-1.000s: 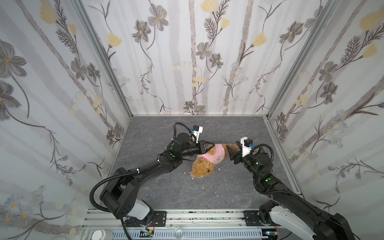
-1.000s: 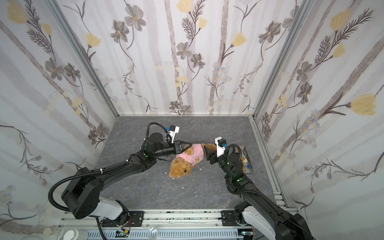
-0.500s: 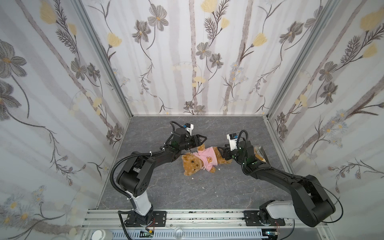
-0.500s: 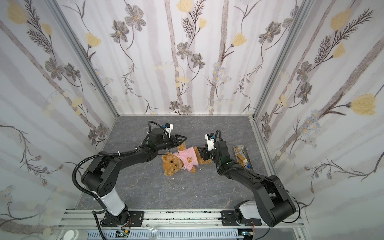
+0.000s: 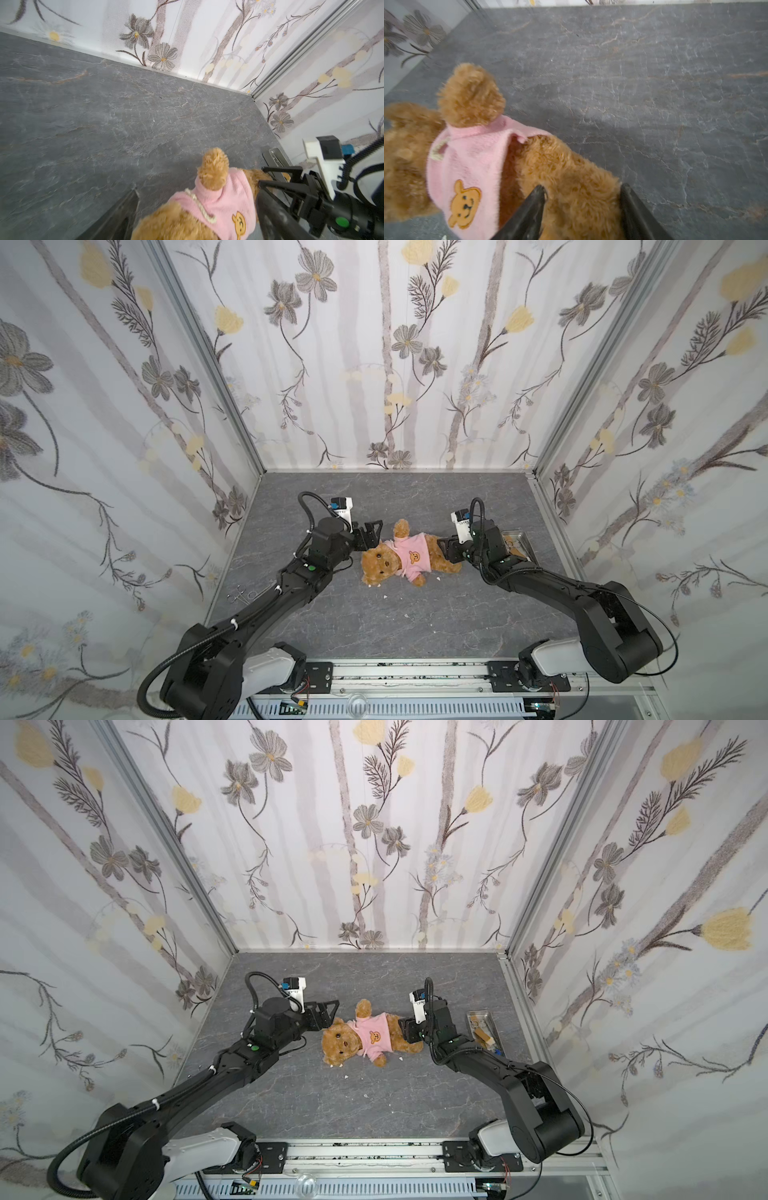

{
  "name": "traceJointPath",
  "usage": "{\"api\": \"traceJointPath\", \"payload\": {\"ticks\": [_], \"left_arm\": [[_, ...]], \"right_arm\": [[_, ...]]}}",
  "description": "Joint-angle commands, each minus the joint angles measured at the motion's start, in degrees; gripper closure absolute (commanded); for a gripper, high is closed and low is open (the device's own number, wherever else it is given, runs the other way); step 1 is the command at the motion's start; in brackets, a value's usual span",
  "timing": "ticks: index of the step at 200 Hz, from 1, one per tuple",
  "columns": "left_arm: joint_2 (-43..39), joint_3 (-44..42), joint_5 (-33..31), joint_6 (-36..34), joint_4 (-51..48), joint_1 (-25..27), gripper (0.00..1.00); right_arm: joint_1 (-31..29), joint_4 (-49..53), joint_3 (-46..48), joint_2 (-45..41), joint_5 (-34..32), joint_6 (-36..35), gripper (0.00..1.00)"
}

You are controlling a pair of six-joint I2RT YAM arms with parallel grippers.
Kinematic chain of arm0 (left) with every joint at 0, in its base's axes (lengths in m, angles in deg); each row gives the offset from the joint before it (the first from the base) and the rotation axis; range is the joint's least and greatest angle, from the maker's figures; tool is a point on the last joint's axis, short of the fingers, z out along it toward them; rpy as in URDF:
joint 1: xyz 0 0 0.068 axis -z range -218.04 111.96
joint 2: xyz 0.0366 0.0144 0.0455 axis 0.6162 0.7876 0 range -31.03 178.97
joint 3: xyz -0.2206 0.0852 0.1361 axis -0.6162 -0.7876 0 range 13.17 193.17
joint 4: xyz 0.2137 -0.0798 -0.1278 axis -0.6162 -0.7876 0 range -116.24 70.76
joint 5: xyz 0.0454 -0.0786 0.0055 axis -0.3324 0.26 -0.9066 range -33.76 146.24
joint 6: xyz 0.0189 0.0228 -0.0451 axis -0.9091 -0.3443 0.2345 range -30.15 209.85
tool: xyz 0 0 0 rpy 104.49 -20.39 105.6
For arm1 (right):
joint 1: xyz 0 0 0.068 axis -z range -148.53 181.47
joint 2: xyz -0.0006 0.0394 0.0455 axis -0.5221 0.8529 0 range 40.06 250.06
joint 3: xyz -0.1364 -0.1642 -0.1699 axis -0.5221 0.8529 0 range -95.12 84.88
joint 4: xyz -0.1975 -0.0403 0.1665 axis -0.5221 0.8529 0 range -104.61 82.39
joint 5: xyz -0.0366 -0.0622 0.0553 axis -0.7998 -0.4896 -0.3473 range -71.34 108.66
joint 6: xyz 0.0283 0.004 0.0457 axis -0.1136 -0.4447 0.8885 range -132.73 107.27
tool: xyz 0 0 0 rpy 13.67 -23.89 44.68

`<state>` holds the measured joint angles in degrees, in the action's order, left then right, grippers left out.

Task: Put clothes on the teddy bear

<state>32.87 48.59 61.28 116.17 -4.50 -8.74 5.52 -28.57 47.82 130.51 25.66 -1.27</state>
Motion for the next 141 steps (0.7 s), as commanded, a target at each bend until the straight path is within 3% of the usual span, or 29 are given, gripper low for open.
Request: {"api": "traceJointPath", "payload": {"ticks": [1, 23, 46, 97, 118, 141], "left_arm": [[-5.3, -5.3, -4.4, 4.9, -4.0, 3.7, 0.10], [-2.0, -7.5, -4.9, 8.1, -2.7, 8.5, 0.09], [5.9, -5.3, -5.5, 5.8, -0.5, 9.2, 0.09], [22.5, 8.8, -6.8, -7.9, 0.8, 2.9, 0.10], [23.7, 13.7, -9.8, -11.2, -0.4, 2.4, 0.10], [20.8, 13.5, -12.0, -11.9, -0.6, 5.1, 0.12]], "right_arm": [[-0.1, 3.1, -0.2, 0.6, -1.1, -0.6, 0.43], [-0.2, 5.2, 0.4, 0.5, 0.0, -0.1, 0.47], [-0.9, 6.5, 2.9, -1.5, 2.0, 1.9, 0.51], [-8.5, 6.7, 6.7, -9.0, 6.6, 9.1, 0.53], [-8.9, 11.0, 4.3, -13.0, 2.2, 8.2, 0.48], [-8.5, 10.1, 2.7, -16.2, -3.8, 5.4, 0.40]]}}
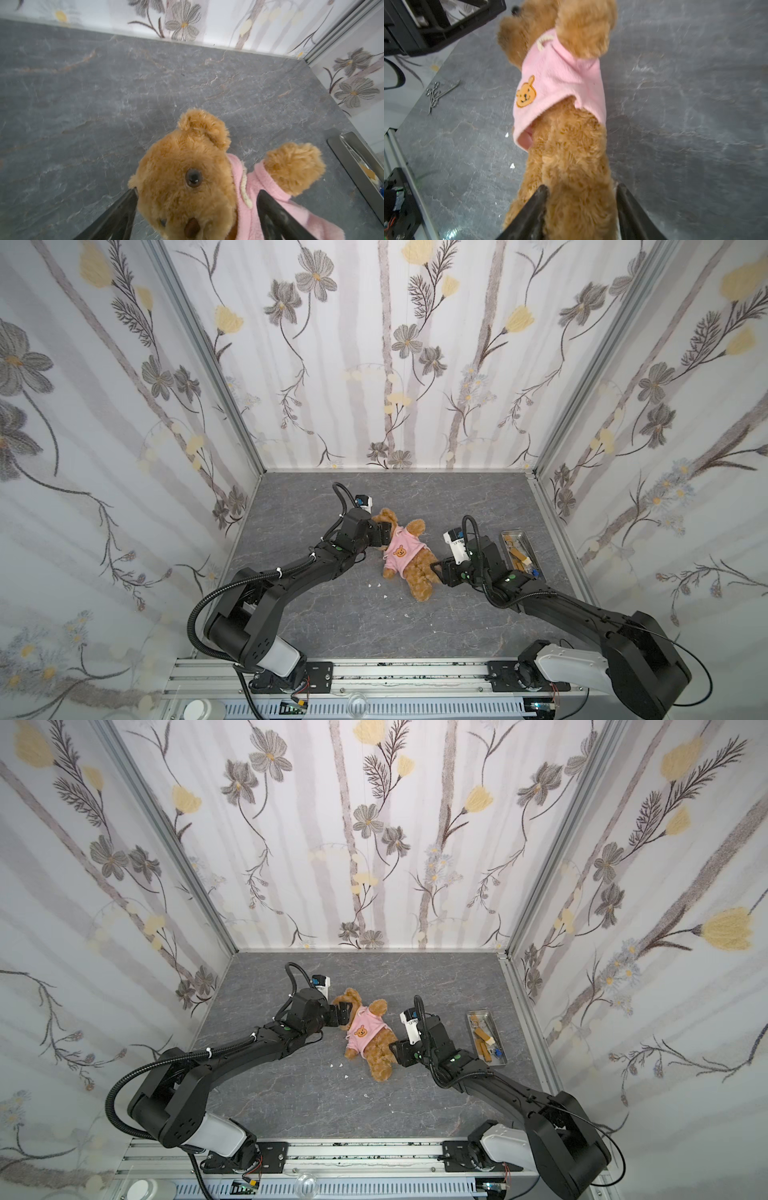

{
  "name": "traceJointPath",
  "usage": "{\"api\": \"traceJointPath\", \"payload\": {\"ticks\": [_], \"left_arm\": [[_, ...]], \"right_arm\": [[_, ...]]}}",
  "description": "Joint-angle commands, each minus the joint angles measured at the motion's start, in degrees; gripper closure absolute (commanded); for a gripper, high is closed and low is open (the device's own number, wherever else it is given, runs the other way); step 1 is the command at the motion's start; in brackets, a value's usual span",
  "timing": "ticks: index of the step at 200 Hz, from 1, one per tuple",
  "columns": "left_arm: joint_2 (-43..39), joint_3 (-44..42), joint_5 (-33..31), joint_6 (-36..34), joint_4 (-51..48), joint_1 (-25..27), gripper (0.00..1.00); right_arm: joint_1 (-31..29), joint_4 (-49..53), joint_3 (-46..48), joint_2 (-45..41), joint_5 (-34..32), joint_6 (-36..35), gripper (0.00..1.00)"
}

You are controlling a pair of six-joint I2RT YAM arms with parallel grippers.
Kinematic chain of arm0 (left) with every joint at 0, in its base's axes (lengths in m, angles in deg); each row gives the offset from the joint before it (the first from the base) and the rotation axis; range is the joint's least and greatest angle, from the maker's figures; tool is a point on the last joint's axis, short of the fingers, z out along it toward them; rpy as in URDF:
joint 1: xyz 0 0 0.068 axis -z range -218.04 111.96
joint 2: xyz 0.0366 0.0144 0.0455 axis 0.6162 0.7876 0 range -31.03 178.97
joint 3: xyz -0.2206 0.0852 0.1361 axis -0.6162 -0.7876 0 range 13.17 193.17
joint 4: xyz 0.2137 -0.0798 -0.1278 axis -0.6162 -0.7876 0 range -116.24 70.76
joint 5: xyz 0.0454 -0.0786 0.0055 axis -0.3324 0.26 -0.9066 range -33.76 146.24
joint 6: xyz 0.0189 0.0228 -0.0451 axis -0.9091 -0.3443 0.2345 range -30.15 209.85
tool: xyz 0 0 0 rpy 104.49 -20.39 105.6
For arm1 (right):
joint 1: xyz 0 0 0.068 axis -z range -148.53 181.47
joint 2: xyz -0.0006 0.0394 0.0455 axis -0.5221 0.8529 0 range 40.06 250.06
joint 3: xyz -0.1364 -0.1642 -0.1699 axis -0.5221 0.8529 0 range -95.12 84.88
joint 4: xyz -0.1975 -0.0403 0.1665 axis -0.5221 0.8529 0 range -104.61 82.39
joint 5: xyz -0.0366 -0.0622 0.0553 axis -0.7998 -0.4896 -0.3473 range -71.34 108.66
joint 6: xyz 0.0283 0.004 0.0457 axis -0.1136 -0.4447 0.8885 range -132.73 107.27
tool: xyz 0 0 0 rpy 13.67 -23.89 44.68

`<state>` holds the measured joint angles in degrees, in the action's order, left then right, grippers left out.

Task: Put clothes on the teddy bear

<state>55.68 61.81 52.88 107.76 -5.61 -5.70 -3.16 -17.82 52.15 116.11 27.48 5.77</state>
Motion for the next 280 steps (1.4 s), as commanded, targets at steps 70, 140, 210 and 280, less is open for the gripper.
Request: {"api": "traceJointPath", "payload": {"ticks": [70, 140, 210, 280], "left_arm": [[-2.8, -5.9, -0.1, -3.1, 6.3, 15.6, 0.37], [8.2, -0.7, -3.9, -8.1, 6.3, 18.4, 0.57], [8.2, -4.1, -0.4, -11.1, 9.1, 20.1, 1.00], [1.5, -12.0, 14.0, -24.5, 12.1, 20.1, 1.00]], "right_arm": [[3.8, -10.5, -10.0, 15.0, 7.4, 0.3, 0.50], [4.4, -14.8, -3.9, 15.8, 11.8, 6.2, 0.45], [4.3, -30.1, 2.1, 18.8, 12.2, 18.0, 0.79], [2.3, -45.5, 10.4, 15.7, 1.1, 33.8, 1.00]]}}
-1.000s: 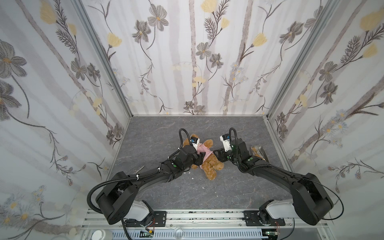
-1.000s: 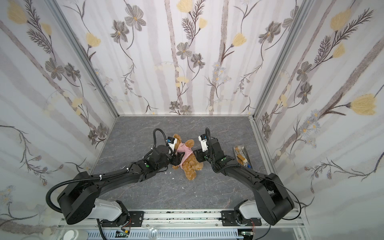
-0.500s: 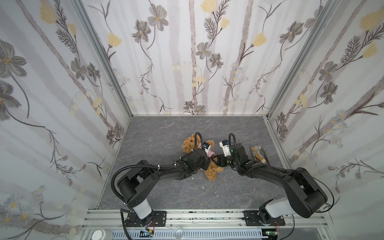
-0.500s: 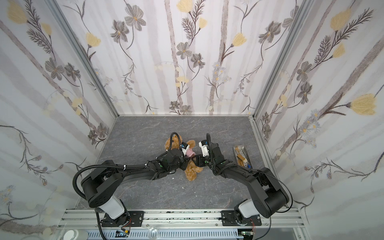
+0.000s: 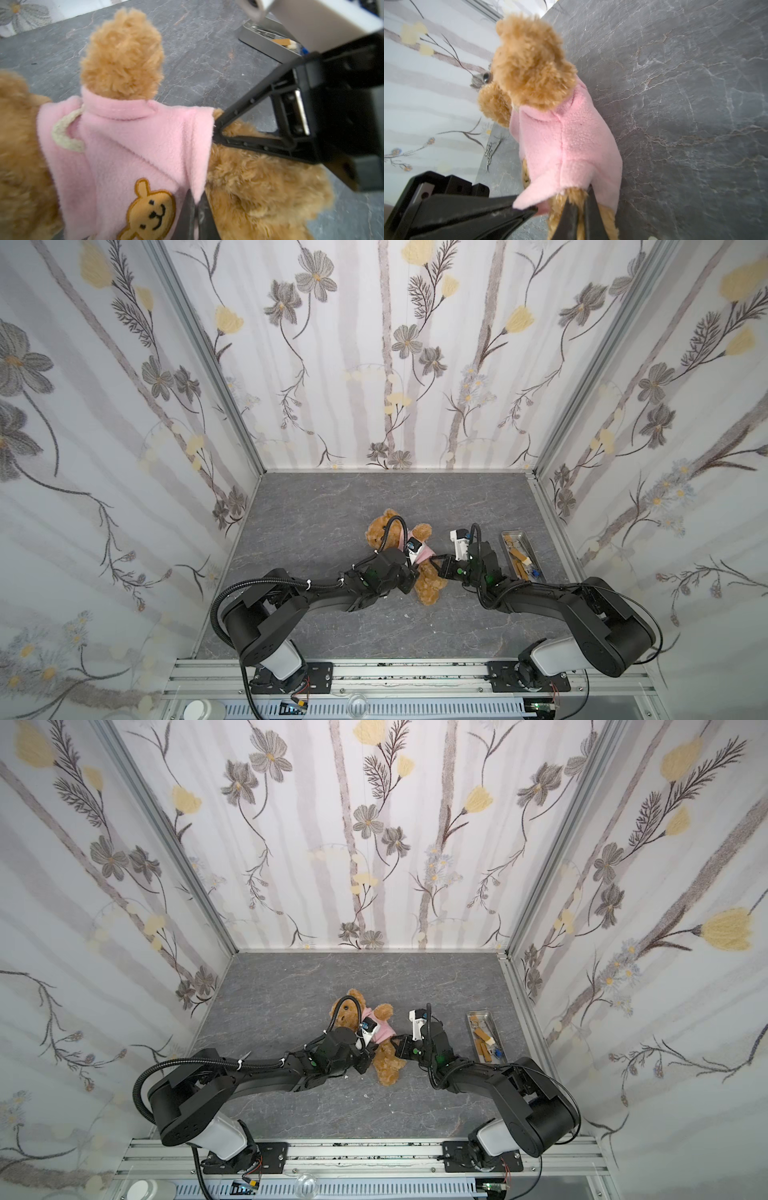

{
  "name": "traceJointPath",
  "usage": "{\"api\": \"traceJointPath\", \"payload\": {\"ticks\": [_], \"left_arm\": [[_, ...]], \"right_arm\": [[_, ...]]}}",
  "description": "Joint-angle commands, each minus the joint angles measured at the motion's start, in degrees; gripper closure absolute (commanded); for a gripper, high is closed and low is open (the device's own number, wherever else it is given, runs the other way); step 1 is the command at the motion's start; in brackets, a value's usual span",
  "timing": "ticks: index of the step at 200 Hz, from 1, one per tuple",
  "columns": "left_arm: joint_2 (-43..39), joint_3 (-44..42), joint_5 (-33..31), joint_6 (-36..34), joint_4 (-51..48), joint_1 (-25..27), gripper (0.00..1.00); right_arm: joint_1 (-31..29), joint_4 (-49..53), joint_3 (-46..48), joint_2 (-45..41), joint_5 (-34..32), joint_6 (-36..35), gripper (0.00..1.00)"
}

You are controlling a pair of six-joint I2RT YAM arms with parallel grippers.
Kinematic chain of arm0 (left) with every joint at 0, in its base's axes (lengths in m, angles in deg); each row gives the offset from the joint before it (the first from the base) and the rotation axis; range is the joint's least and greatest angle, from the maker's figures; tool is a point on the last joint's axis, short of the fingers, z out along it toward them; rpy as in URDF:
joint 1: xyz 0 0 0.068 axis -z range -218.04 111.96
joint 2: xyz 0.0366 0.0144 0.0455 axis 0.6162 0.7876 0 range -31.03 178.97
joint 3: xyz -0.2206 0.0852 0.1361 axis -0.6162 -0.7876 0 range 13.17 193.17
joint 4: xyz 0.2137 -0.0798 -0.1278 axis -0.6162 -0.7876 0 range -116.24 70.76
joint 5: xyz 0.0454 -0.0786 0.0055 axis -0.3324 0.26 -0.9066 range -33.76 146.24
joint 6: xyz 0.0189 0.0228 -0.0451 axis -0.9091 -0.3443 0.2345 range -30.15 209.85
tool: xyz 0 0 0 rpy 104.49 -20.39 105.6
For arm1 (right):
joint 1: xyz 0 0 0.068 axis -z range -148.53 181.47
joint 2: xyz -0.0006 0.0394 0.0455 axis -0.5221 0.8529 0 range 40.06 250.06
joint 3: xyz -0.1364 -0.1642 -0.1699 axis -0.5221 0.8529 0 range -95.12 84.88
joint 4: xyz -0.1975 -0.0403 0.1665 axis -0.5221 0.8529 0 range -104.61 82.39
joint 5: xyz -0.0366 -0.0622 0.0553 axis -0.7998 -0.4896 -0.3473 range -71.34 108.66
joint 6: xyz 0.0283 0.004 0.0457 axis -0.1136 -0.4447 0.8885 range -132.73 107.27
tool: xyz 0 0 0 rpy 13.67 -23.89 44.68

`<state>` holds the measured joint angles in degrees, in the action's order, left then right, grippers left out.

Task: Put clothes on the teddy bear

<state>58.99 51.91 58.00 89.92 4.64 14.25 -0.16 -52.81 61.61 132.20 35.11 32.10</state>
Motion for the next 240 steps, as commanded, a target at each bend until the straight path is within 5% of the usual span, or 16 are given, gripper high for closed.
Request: {"api": "traceJointPath", "payload": {"ticks": [1, 38, 95, 110, 145, 206, 240], "left_arm": [[-1.9, -2.2, 9.2, -6.9, 1.9, 0.1, 1.00], [-1.8, -5.0, 15.2, -10.4, 1.9, 0.1, 1.00], [-2.2, -2.9, 2.5, -5.6, 2.4, -1.2, 1.00], [-5.3, -1.7, 2.1, -4.1, 2.4, -1.6, 0.80], [-13.5, -2.3, 3.1, -1.0, 2.2, -3.8, 0.55], [-24.0, -7.8, 0.5, 21.9, -2.2, -11.2, 0.44], [-19.3, -10.2, 1.3, 32.4, -2.5, -11.1, 0.42]], "right_arm": [[-0.8, -10.6, 1.0, -0.3, -6.6, 7.6, 1.00], [-3.0, -12.9, 1.6, -1.8, -10.2, 10.8, 1.00], [-2.4, -9.5, 2.6, 0.9, -5.1, 7.7, 0.98], [-1.4, -9.8, 3.5, 1.0, -1.7, 7.7, 0.95], [0.9, -5.7, 4.8, -2.4, 3.5, 5.8, 0.80], [6.2, 22.8, -2.5, -18.3, -3.7, -14.8, 0.48], [1.1, 23.9, -10.9, -10.8, -5.6, -20.0, 0.47]]}}
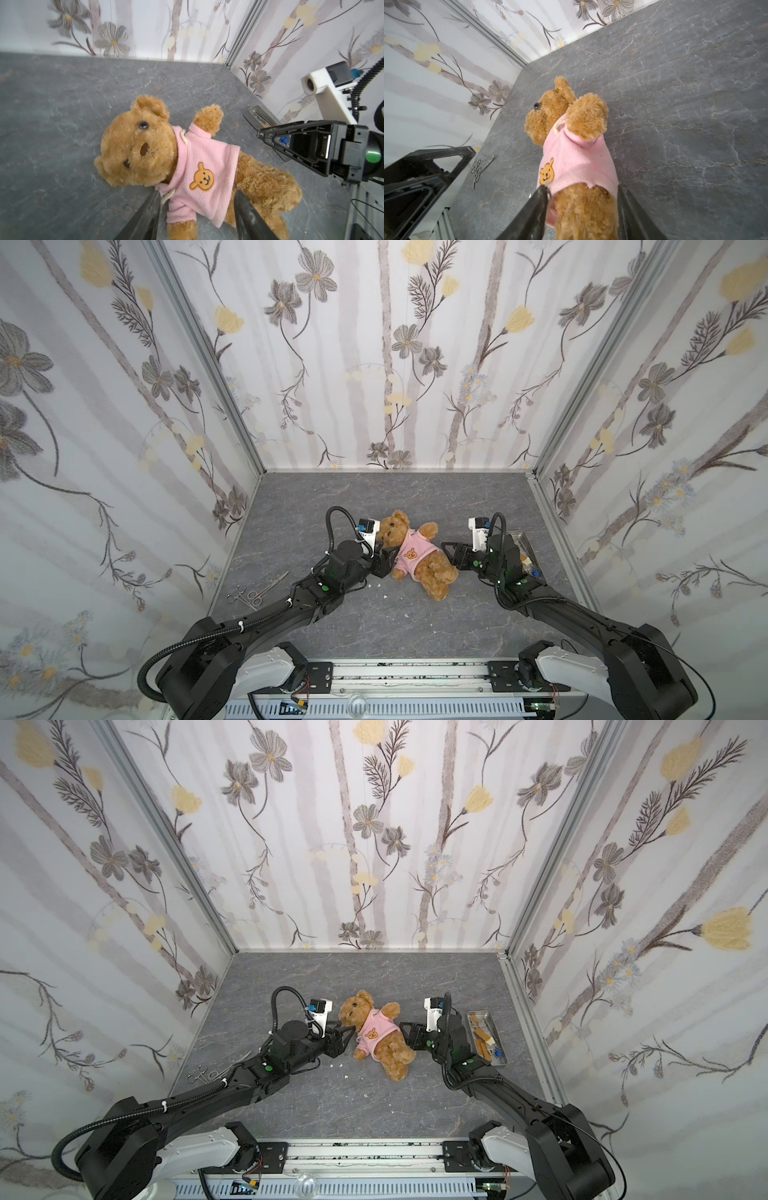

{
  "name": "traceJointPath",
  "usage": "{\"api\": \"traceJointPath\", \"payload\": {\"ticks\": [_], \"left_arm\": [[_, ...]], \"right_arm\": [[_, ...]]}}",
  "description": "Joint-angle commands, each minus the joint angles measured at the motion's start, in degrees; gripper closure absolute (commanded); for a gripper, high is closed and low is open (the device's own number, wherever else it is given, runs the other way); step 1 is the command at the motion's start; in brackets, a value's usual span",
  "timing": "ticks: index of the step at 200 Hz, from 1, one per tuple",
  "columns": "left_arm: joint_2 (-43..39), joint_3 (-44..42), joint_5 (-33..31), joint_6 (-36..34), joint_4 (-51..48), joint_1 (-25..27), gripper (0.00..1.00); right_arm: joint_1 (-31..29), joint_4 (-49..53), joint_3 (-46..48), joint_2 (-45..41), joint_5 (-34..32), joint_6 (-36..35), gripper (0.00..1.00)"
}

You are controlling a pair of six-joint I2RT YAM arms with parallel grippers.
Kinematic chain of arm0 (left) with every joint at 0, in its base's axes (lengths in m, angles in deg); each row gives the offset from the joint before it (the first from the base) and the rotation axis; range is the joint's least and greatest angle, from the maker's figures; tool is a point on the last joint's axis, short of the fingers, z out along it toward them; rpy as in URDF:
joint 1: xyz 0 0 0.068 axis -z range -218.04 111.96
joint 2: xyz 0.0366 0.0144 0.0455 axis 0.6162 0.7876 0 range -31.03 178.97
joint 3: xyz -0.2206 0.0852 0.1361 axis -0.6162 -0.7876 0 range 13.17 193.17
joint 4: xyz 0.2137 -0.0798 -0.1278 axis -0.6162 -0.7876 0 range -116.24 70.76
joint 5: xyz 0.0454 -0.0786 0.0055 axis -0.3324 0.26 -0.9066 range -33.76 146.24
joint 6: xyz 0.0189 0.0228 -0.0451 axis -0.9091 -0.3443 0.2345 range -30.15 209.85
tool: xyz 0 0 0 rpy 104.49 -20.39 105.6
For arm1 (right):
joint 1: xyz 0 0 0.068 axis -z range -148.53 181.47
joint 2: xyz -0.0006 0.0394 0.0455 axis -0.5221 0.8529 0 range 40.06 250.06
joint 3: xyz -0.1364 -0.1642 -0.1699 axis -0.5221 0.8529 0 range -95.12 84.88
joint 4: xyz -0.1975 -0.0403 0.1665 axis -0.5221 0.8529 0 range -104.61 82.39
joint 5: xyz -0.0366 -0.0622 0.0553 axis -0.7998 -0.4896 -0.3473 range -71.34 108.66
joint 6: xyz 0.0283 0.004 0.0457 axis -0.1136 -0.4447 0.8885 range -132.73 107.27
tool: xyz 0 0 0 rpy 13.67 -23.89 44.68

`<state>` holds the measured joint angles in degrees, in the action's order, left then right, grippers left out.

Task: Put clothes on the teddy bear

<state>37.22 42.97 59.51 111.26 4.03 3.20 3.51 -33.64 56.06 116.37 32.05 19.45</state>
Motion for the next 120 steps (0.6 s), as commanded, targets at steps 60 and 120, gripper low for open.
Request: {"api": "traceJointPath", "payload": {"ticks": [60, 120], "left_arm": [[14.0, -0.1, 1.9, 10.4, -0.4, 2.6, 0.33], [24.9, 3.9, 4.6, 7.4, 4.6, 2.6, 0.37]], "right_arm": [[-4.3, 7.6, -13.4, 20.0, -3.8, -11.5, 0.69], [-2.4, 3.7, -7.8, 21.4, -3.3, -9.9, 0.77]]}}
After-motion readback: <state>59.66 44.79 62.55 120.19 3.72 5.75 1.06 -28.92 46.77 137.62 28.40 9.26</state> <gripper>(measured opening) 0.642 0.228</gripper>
